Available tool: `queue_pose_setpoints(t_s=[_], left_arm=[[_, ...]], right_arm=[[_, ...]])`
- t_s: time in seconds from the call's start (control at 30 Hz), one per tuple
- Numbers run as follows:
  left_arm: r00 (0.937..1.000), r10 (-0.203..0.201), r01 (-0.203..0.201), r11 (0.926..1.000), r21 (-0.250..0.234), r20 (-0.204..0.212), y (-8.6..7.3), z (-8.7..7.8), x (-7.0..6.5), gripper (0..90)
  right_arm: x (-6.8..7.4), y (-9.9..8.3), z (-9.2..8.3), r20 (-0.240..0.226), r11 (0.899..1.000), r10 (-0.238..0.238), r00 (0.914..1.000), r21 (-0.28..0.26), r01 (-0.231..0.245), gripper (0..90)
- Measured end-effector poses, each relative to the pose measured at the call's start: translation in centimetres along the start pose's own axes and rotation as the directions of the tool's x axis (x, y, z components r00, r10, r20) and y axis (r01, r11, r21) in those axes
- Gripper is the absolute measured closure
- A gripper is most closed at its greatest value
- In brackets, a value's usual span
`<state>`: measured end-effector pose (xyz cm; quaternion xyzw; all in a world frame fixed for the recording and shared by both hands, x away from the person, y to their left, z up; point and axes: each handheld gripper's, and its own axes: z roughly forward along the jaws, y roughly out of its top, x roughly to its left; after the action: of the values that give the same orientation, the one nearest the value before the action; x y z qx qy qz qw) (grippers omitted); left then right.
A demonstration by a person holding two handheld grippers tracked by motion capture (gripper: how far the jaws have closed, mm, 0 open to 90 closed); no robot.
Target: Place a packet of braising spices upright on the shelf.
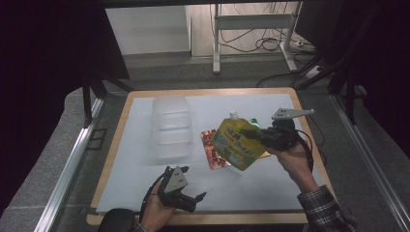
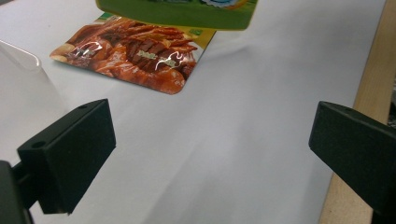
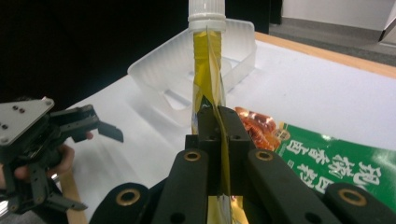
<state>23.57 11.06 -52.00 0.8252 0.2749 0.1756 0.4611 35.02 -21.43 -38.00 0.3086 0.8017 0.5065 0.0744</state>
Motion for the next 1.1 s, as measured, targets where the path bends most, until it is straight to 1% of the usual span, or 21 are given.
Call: queue_pose_setpoints(t_s=[0.13, 0.2, 0.33, 0.43, 0.57, 0.67, 0.77, 0.83, 0.87, 0.9, 1.1], left_arm=[[0.9999, 0.005, -0.005, 1.0, -0.002, -0.015, -0.1, -0.2, -0.1, 0.0], [0.9999, -0.005, 0.005, 1.0, -0.007, -0.014, -0.1, -0.4, 0.0, 0.0], [0.9999, -0.009, 0.009, 0.9999, -0.011, -0.013, -0.3, -0.6, 0.1, 0.0], [0.9999, 0.006, -0.006, 0.9999, -0.013, -0.012, -0.3, -0.7, 0.0, 0.0], [0.9992, 0.032, -0.032, 0.9994, -0.009, -0.025, -0.3, -0.9, -0.3, 0.3], [0.9987, 0.042, -0.042, 0.9991, -0.007, -0.03, -0.3, -1.0, -0.4, 0.3], [0.9986, 0.042, -0.042, 0.9991, -0.003, -0.033, -0.4, -1.0, -0.4, 0.3], [0.9985, 0.045, -0.045, 0.9989, 0.012, -0.032, -0.5, -1.0, -0.3, 0.2], [0.9987, 0.042, -0.041, 0.9991, 0.012, -0.031, -0.5, -1.0, -0.4, 0.2], [0.9983, 0.049, -0.049, 0.9986, 0.02, -0.031, -0.5, -1.0, -0.3, 0.2], [0.9976, 0.056, -0.055, 0.9983, 0.021, -0.041, -0.6, -1.2, -0.4, 0.2]], right_arm=[[-0.2, 0.5, 0.2, 0.002, 1.0, -0.007, 1.0, -0.01, 0.007, 88.0], [-0.3, 0.9, 0.4, 0.001, 1.0, -0.011, 0.9999, -0.01, 0.011, 88.0], [-0.4, 1.5, 0.8, 0.001, 1.0, -0.015, 0.9999, -0.011, 0.015, 88.0], [-0.5, 2.1, 1.2, 0.0, 1.0, -0.022, 0.9998, -0.008, 0.022, 88.0], [-0.7, 2.8, 1.8, -0.006, 0.999, -0.034, 0.9994, -0.01, 0.034, 88.0], [-0.9, 3.4, 2.3, -0.013, 0.999, -0.038, 0.9992, -0.007, 0.038, 88.0], [-1.0, 3.8, 2.9, -0.018, 0.999, -0.043, 0.9989, -0.006, 0.043, 88.0], [-1.1, 4.1, 3.3, -0.018, 0.999, -0.047, 0.9987, -0.004, 0.047, 88.0], [-1.1, 4.2, 3.4, -0.02, 0.999, -0.047, 0.9987, -0.006, 0.047, 87.9], [-1.2, 4.3, 3.6, -0.02, 0.999, -0.049, 0.9986, -0.007, 0.048, 87.9], [-1.5, 5.3, 4.5, -0.023, 0.998, -0.055, 0.9982, -0.015, 0.055, 87.9]])
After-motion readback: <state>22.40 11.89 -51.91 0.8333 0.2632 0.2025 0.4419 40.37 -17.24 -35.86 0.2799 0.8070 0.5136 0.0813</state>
